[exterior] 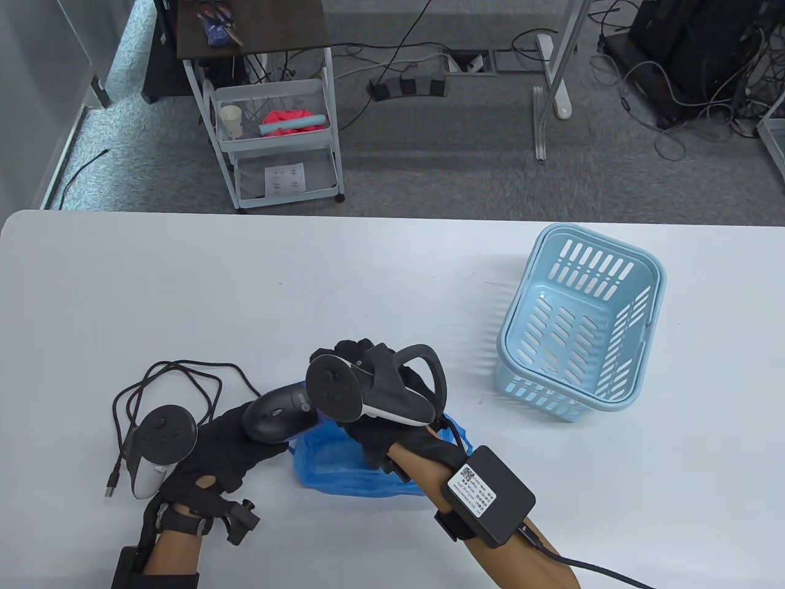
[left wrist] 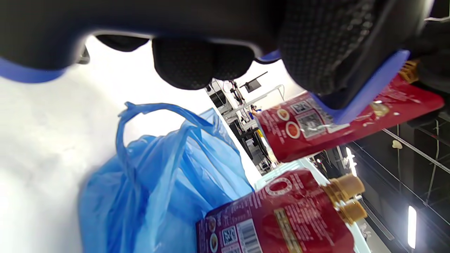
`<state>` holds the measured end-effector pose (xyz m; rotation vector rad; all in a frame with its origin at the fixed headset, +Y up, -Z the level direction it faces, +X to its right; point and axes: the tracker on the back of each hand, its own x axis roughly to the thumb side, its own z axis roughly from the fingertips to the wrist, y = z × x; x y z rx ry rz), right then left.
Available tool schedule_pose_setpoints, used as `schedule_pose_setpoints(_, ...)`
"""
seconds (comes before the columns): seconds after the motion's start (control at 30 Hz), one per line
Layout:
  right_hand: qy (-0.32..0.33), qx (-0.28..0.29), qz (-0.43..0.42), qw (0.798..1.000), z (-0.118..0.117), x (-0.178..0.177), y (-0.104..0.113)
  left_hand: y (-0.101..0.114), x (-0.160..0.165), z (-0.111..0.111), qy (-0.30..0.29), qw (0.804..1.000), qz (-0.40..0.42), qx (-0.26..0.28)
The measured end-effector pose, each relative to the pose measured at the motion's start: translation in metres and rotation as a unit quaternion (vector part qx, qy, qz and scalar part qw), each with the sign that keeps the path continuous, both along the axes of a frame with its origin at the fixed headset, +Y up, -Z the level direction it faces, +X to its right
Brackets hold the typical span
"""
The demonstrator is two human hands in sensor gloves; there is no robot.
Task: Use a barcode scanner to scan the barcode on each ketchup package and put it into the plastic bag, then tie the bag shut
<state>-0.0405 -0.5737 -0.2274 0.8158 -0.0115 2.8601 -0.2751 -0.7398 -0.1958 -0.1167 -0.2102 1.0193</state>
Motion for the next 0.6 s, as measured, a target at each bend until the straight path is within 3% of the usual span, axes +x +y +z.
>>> schedule_pose_setpoints(0.6,0.027,0.005,-0.002,1.000,0.015,0.007,-0.003,-0.001,-0.016,0.000,0.051,0.999,-0.004,-0.008)
